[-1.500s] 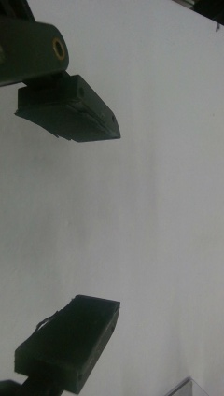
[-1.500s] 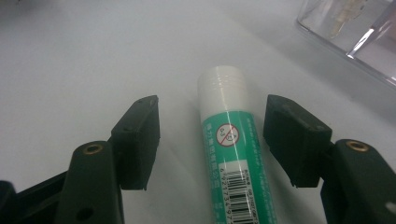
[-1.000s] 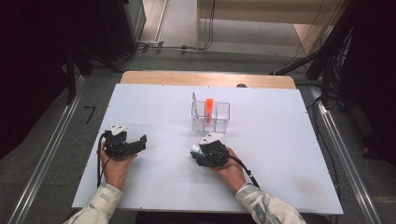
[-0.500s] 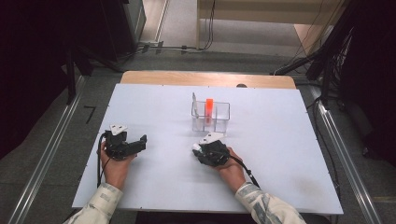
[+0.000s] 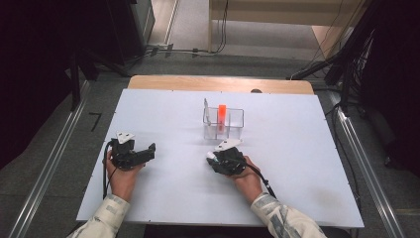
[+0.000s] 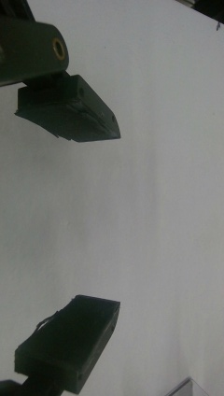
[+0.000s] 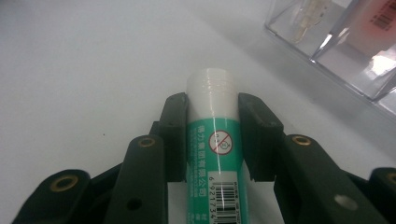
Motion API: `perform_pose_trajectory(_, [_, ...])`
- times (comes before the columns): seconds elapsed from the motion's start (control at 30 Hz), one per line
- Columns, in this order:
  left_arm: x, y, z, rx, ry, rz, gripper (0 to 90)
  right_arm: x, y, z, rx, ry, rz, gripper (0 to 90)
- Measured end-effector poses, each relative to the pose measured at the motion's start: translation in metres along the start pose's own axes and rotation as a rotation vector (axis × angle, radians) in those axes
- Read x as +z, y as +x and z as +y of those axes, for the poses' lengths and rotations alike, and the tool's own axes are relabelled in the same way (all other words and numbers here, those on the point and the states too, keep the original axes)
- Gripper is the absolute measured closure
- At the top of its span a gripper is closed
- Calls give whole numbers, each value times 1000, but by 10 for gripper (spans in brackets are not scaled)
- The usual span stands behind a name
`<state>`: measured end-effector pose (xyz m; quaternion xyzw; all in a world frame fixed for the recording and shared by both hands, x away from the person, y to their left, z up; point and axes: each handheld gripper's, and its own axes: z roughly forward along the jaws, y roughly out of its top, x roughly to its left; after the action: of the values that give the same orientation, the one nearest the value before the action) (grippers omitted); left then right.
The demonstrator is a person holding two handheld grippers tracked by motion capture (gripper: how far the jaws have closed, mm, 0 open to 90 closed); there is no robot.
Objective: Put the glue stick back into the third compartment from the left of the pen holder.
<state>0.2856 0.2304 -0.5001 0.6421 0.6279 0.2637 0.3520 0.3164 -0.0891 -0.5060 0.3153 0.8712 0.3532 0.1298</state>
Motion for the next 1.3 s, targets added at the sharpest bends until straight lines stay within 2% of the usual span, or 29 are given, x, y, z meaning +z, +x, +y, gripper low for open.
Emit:
perform_pose_trajectory(0.43, [0,0,0,1,4,2,154,-27,-9,10,39,-71,-21,629])
perform_pose_trajectory(1.3, [0,-1,0,0,4,5,154,-53,-23,21,70,-146,-61,629])
